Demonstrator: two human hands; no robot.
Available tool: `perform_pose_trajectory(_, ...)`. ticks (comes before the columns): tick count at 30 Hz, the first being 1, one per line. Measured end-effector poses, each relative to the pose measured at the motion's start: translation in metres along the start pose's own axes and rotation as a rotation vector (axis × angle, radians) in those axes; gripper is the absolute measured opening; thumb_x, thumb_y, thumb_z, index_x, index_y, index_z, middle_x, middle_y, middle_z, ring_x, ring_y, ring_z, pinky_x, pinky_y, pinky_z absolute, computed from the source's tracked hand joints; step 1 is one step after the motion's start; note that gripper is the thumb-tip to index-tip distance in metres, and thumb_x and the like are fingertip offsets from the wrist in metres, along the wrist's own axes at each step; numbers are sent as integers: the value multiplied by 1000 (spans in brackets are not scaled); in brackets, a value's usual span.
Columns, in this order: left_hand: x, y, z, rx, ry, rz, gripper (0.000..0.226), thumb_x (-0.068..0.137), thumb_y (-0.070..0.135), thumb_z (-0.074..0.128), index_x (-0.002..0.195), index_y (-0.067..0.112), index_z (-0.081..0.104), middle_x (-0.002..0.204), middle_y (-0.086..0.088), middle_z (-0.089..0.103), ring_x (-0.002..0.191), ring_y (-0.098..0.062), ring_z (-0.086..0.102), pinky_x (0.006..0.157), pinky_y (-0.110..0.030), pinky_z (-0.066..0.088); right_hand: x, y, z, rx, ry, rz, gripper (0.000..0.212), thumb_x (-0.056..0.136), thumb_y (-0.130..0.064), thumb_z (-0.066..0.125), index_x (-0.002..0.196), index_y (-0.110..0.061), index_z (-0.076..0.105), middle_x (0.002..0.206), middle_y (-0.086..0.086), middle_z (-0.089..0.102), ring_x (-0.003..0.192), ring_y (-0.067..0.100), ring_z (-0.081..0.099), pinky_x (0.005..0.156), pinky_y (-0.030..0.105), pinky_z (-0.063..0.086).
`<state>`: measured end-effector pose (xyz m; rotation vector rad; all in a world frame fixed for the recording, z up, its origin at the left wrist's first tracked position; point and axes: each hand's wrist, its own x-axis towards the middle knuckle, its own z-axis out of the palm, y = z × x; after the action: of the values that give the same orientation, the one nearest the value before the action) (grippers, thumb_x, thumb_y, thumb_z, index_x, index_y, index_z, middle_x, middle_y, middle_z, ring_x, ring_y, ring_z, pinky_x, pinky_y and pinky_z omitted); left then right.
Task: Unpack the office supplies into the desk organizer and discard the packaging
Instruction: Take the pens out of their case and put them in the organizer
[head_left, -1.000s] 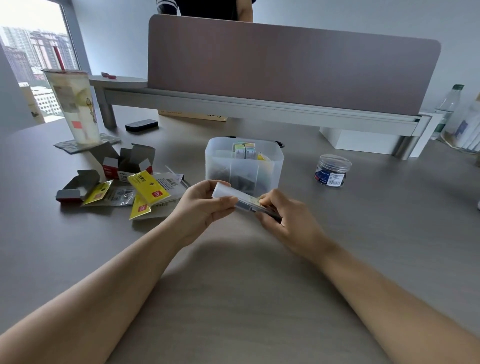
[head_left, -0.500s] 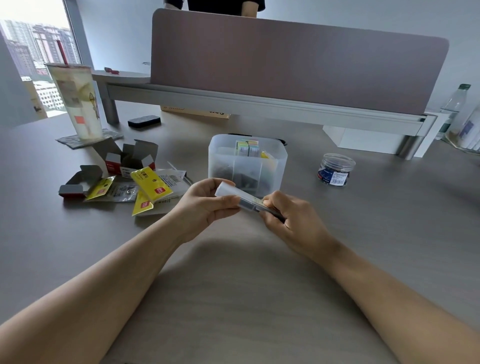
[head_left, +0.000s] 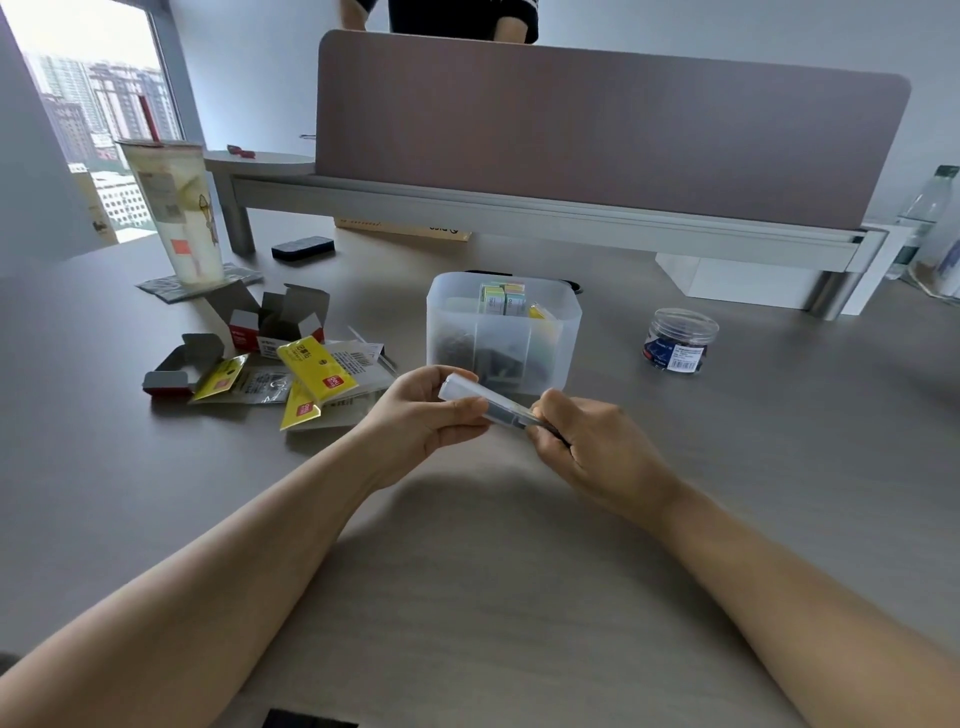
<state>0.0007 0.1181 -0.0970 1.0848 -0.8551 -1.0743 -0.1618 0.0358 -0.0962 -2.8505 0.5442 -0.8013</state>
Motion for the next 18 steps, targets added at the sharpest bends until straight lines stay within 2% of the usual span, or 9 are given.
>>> perform_pose_trajectory(3, -1, -1, 0, 44, -39, -9, 21, 80, -8, 50, 92, 8, 54, 90, -10, 60, 80, -18, 62, 69, -23, 56, -2, 2, -5, 80, -26, 73, 18, 93, -21, 39, 78, -12, 34, 72, 13, 59, 61, 27, 50, 56, 32, 30)
perform_pose_trajectory(6, 1, 0, -1, -11, -20, -32, 20, 80, -6, 49, 93, 8, 55, 91, -10, 60, 78, -17, 64, 68, -24, 57, 0, 2, -4, 76, -53, 99, 17, 94, -27, 39, 84, -12, 39, 72, 7, 56, 64, 24, 51, 57, 31, 30)
perform_pose_trajectory(9, 2, -1, -2, -68, -16, -55, 23, 80, -8, 48, 93, 10, 54, 95, -12, 58, 83, -22, 63, 70, -28, 57, 3, 6, -4, 184, -46, 159, 18, 91, -30, 45, 87, -14, 49, 74, 2, 59, 65, 17, 54, 57, 25, 34)
perform_pose_trajectory(12, 2, -1, -3, -110, -37, -61, 34, 80, -14, 45, 94, 16, 51, 94, -12, 58, 84, -25, 62, 69, -30, 57, 5, 14, -6, 368, -8, 250, 12, 86, -32, 54, 78, -23, 54, 71, -10, 58, 61, -1, 53, 57, 12, 37)
perform_pose_trajectory(14, 2, -1, -3, -112, -69, -62, 43, 79, -17, 44, 99, 20, 49, 94, -11, 57, 86, -26, 61, 67, -29, 57, 6, 20, -5, 439, 15, 329, 14, 82, -33, 59, 71, -27, 54, 69, -9, 57, 61, 2, 52, 58, 13, 38)
perform_pose_trajectory(16, 3, -1, -5, -94, -91, -66, 47, 78, -18, 43, 101, 22, 49, 94, -11, 57, 88, -26, 59, 67, -28, 57, 7, 25, -2, 502, 38, 406, 16, 80, -32, 61, 68, -25, 54, 65, -4, 57, 60, 9, 51, 59, 21, 40)
perform_pose_trajectory(18, 3, -1, -6, -56, -115, -72, 47, 78, -19, 43, 101, 21, 50, 94, -10, 57, 88, -25, 60, 70, -28, 56, 8, 28, 0, 549, 61, 467, 18, 80, -31, 62, 66, -21, 55, 63, -2, 57, 54, 5, 52, 55, 16, 40)
